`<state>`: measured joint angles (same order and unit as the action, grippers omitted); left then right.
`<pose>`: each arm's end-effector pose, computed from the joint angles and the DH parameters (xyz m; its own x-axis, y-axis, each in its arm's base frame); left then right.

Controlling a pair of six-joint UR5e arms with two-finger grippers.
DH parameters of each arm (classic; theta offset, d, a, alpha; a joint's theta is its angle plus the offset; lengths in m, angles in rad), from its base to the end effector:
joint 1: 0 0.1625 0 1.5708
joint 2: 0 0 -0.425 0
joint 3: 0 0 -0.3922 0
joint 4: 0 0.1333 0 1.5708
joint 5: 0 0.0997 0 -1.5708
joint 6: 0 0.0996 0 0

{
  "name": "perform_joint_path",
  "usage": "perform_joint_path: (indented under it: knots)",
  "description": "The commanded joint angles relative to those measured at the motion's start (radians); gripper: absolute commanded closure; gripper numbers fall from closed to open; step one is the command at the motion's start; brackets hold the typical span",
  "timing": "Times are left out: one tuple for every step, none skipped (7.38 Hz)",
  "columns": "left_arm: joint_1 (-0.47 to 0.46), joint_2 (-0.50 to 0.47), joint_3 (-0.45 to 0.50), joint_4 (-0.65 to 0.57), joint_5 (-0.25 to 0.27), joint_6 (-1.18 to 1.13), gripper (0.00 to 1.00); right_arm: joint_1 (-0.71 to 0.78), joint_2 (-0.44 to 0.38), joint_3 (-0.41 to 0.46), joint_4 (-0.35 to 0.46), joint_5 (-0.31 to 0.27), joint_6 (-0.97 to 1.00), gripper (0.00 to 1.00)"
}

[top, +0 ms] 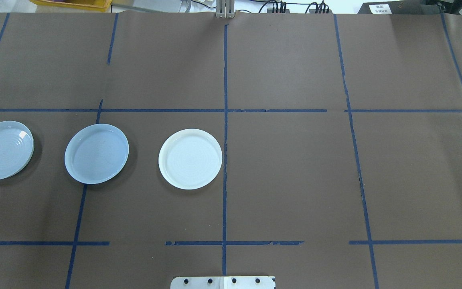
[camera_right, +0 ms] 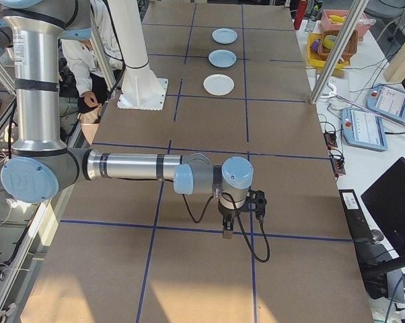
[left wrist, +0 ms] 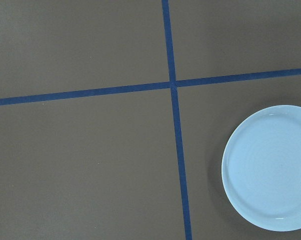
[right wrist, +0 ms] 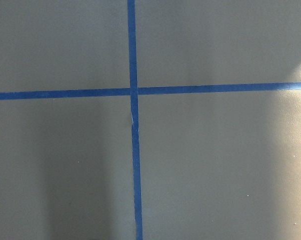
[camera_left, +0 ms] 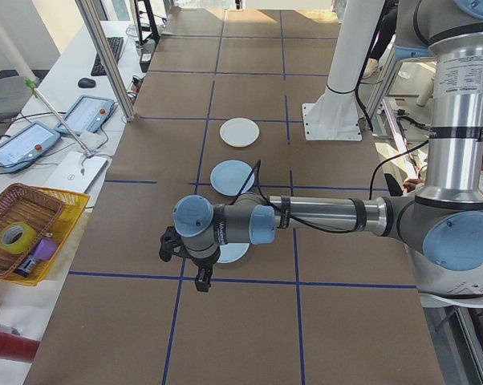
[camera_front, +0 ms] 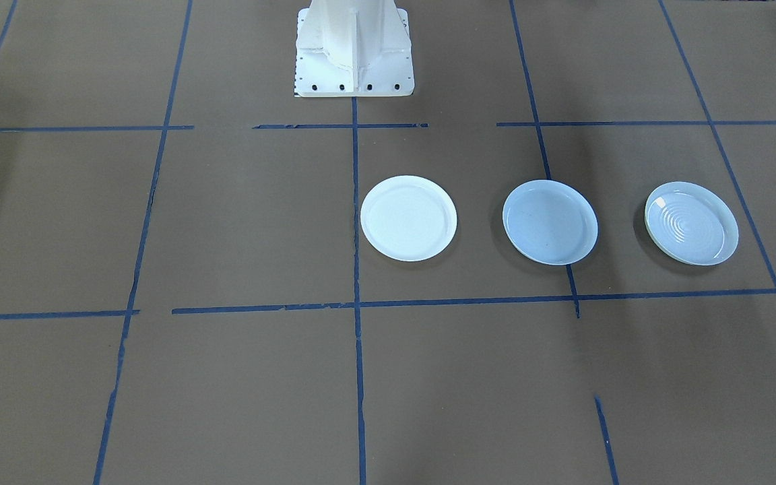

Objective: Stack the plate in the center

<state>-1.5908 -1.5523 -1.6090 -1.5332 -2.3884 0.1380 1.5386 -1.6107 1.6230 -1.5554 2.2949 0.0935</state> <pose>-0.0703 -0.4814 0.6496 0.6798 0.1110 -0.7249 -0.0742 0.9938 0.0826 0.0519 -0.4789 0.6542 0.7479 0.0510 0.6619 -0.0378 0.9987 -0.0343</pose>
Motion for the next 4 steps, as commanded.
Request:
perform_joint_path:
  knots:
    - [0.002,-0.003,0.000,-0.002,-0.002,0.002,0.00,0.000,0.000,0.000,0.000,0.001,-0.001,0.00]
    - [0.000,0.000,0.001,-0.002,0.000,0.000,0.00,0.000,0.000,0.000,0.000,0.000,0.000,0.00]
    - [0.000,0.001,0.000,-0.001,0.006,0.002,0.00,0.000,0.000,0.000,0.000,0.000,0.000,0.00]
    - [0.002,-0.003,-0.024,-0.004,0.000,0.003,0.00,0.000,0.000,0.000,0.000,0.001,0.000,0.00]
